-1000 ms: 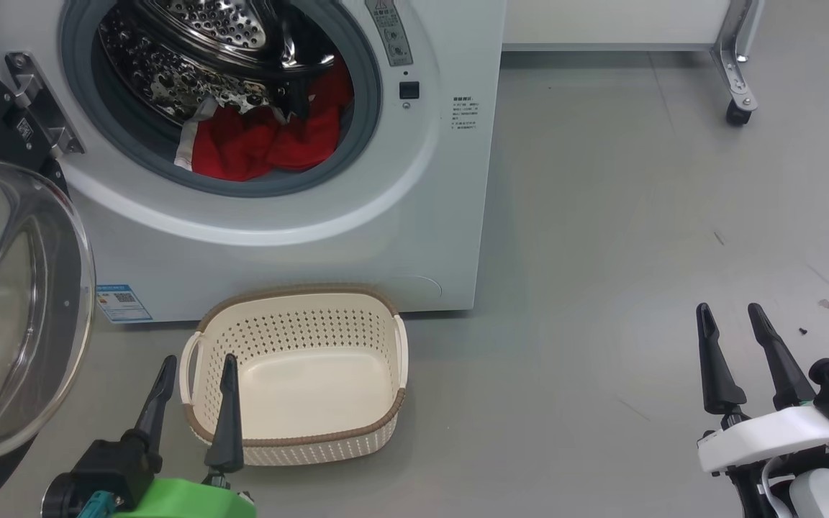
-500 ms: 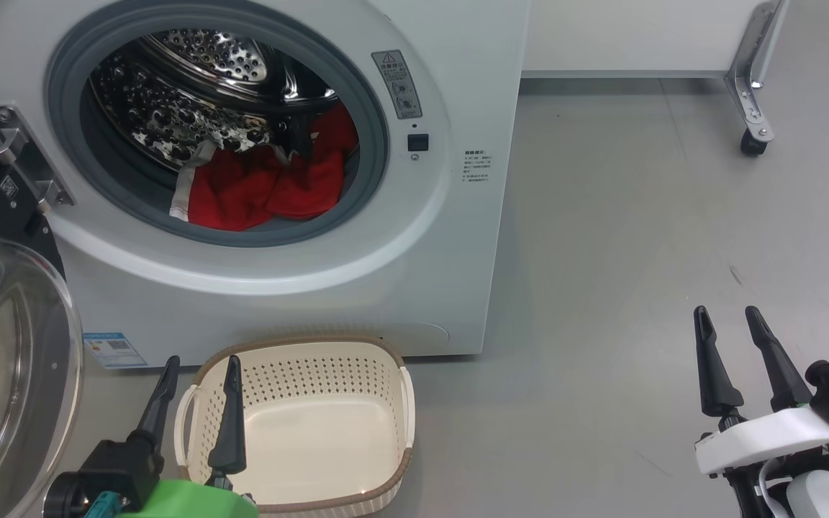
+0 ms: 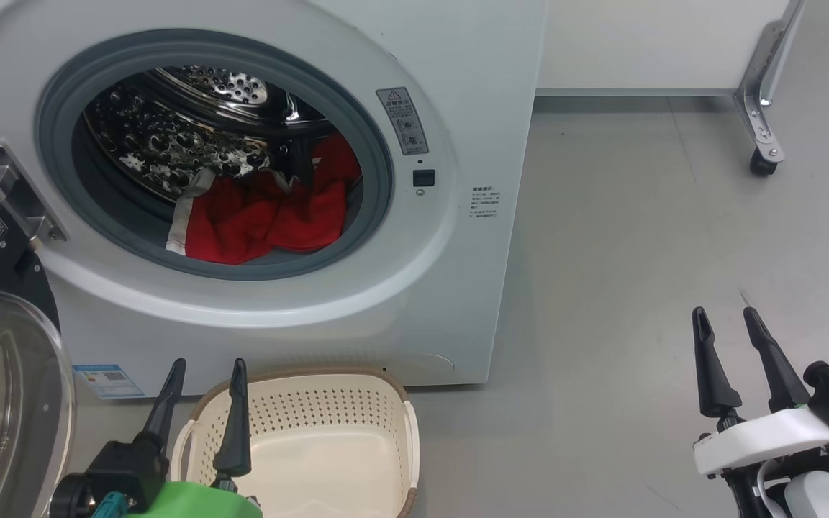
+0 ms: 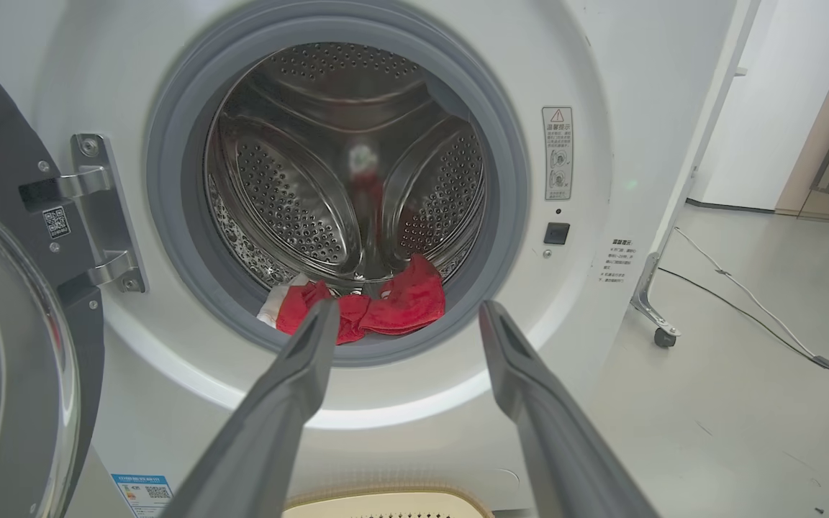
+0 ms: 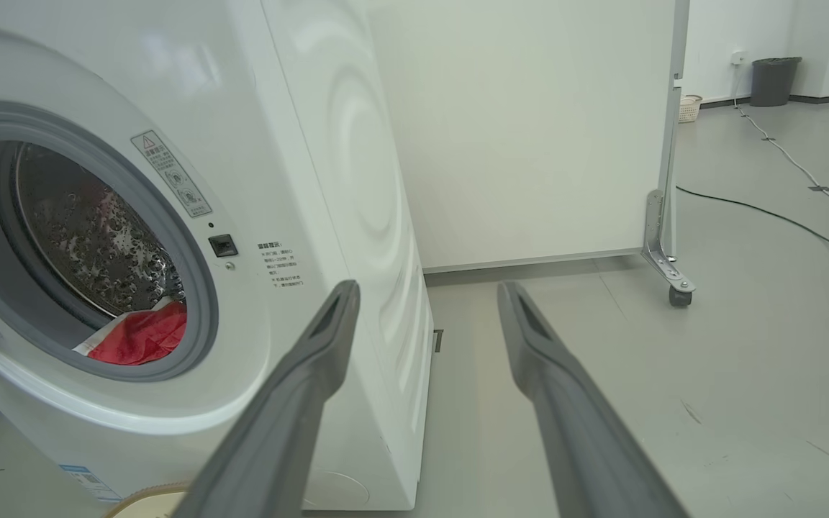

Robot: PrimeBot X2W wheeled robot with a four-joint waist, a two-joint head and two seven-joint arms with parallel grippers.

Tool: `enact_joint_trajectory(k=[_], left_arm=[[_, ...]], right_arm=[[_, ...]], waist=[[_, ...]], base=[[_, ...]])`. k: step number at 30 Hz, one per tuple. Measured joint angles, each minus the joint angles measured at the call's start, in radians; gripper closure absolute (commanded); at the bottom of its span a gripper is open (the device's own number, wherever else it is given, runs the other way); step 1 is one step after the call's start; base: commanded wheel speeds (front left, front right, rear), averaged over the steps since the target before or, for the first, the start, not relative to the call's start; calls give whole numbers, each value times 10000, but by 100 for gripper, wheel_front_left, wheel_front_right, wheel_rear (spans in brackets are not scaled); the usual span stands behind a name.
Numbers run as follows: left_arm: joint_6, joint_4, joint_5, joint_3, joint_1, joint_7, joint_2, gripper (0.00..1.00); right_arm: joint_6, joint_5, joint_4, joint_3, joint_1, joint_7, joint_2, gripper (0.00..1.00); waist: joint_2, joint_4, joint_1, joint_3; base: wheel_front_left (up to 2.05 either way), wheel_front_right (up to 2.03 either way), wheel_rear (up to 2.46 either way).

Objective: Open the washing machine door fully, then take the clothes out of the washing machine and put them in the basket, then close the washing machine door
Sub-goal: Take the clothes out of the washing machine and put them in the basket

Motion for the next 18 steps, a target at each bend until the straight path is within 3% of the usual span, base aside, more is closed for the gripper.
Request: enact_joint_trajectory(k=[18], left_arm=[[0, 29, 88, -109, 0, 2, 8, 0]], right_arm=[[77, -75, 35, 2, 1, 0, 27, 0]], waist=[[0, -21, 0, 0]], base=[[18, -18, 0]])
